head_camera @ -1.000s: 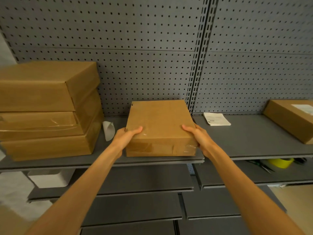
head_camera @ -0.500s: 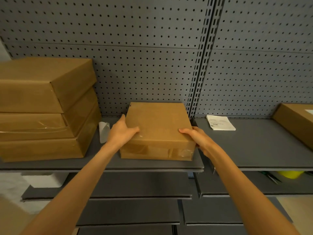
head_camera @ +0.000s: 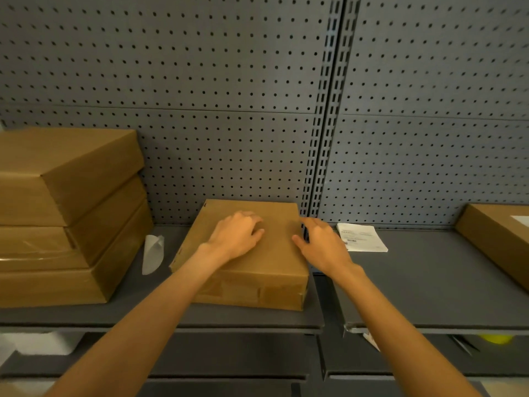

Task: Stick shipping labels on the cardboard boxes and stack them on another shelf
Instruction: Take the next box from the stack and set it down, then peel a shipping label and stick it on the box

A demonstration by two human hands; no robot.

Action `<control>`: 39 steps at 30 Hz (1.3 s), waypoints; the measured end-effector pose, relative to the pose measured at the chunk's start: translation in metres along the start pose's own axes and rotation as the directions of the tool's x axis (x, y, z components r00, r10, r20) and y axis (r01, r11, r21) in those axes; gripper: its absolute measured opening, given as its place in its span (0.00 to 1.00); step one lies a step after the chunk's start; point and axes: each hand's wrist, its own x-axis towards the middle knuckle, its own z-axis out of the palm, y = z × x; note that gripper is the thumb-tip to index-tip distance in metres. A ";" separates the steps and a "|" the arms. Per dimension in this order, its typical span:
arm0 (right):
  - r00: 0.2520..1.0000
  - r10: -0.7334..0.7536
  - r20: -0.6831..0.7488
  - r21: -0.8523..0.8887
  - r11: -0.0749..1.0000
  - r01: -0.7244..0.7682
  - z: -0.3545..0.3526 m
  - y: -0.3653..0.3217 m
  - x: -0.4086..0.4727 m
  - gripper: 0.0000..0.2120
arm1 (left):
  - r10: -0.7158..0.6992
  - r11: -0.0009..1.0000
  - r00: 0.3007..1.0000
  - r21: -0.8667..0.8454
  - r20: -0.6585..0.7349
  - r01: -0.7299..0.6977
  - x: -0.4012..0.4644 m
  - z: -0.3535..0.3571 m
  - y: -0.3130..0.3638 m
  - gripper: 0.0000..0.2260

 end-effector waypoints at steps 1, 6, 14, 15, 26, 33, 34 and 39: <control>1.000 -0.005 0.003 -0.020 1.000 0.005 0.000 0.002 0.001 0.24 | 0.020 1.000 1.000 0.007 0.003 -0.020 0.005 0.002 0.003 0.19; 0.999 0.012 -0.031 -0.019 1.000 -0.012 -0.003 0.015 0.005 0.24 | 0.122 0.992 0.992 0.020 0.027 -0.123 0.035 0.009 0.016 0.19; 0.992 0.110 -0.064 -0.063 0.991 -0.114 -0.005 0.045 0.018 0.22 | 0.277 0.960 0.955 -0.065 0.105 -0.271 0.071 0.020 0.019 0.20; 0.989 0.133 -0.058 -0.063 0.989 -0.136 -0.005 0.050 0.020 0.22 | 0.269 0.961 0.958 -0.087 0.100 -0.261 0.072 0.022 0.018 0.20; 0.882 0.460 -0.106 0.004 0.887 -0.462 -0.011 0.108 0.039 0.18 | 0.210 0.963 0.978 -0.168 -0.022 -0.210 0.081 0.043 0.017 0.18; 0.726 0.683 -0.080 0.061 0.731 -0.680 -0.012 0.147 0.051 0.15 | 0.233 0.972 0.970 0.002 -0.075 -0.234 0.090 0.039 0.029 0.13; 0.710 0.701 -0.064 0.061 0.713 -0.698 -0.010 0.150 0.052 0.16 | 0.236 0.972 0.968 0.024 -0.084 -0.235 0.089 0.039 0.031 0.13; 0.674 0.737 -0.059 0.059 0.676 -0.734 -0.001 0.164 0.052 0.19 | 0.205 0.978 0.969 -0.002 -0.141 -0.207 0.086 0.046 0.031 0.12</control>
